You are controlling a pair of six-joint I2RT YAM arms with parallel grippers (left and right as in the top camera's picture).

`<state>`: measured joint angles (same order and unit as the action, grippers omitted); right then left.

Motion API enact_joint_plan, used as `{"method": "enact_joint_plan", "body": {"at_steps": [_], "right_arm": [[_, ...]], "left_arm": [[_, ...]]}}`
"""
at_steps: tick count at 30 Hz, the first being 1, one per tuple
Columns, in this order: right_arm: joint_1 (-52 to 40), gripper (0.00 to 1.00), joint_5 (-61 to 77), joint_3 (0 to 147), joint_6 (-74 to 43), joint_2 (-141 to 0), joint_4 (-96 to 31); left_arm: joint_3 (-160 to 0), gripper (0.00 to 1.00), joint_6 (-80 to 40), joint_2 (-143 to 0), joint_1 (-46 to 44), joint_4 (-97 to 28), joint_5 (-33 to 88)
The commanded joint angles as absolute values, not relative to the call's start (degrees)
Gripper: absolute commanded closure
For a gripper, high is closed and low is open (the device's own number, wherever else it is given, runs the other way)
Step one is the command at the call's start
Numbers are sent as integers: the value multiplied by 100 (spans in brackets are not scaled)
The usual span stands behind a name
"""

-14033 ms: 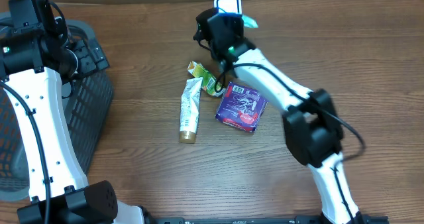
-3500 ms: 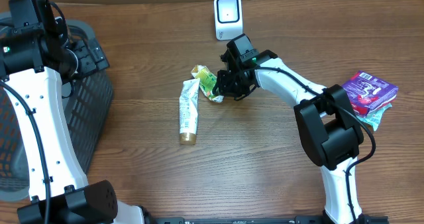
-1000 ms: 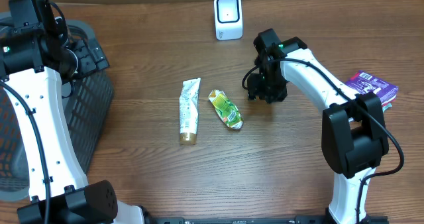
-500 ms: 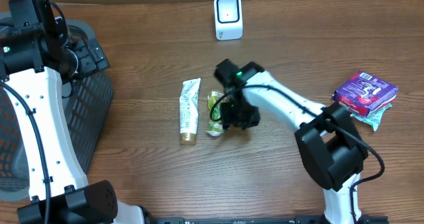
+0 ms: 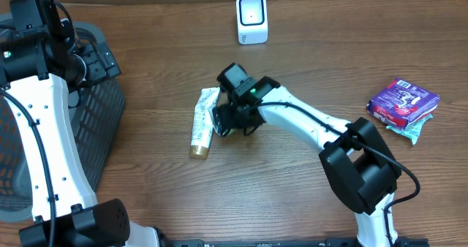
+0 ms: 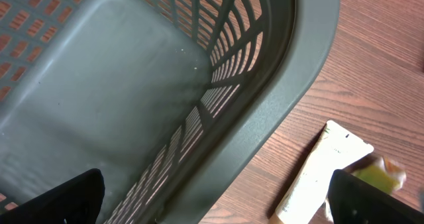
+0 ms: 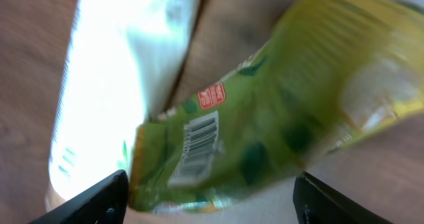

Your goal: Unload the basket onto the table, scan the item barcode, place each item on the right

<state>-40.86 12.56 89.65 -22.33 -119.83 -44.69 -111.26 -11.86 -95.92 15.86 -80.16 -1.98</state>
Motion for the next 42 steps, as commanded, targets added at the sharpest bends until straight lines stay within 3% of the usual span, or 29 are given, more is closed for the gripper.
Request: {"method": "enact_joint_plan", "body": {"at_steps": [1,6,9,17,23,32,37,42], "right_arm": [[-3970,21,1111,8984,-2180,-11909,-3964],[-3972,22,279,8984,-3052,-11972,-3586],[-3879,17,69,9035,-3627,-11939,-3828],[-3055,9,1500,9233,-3691,-11496,-4338],[-2665,12,1769,8947,-3822,-11498,-4641],[-2589,26,2663,7542,-4696,-11504,-2808],[-2672,24,3640,7242,-4309,-11504,-1597],[-3004,24,3350,7242,-4364,-11605,-1343]], "left_arm": [[-11170,0,-1245,-9612,1610,-8014,-169],[-11170,0,-1245,-9612,1610,-8014,-169],[-11170,0,-1245,-9612,1610,-8014,-169],[-11170,0,-1245,-9612,1610,-8014,-169],[-11170,1,-1245,-9612,1610,-8014,-169],[-11170,0,-1245,-9612,1610,-8016,-169],[-11170,0,-1245,-9612,1610,-8014,-169],[-11170,0,-1245,-9612,1610,-8014,-169]]}}
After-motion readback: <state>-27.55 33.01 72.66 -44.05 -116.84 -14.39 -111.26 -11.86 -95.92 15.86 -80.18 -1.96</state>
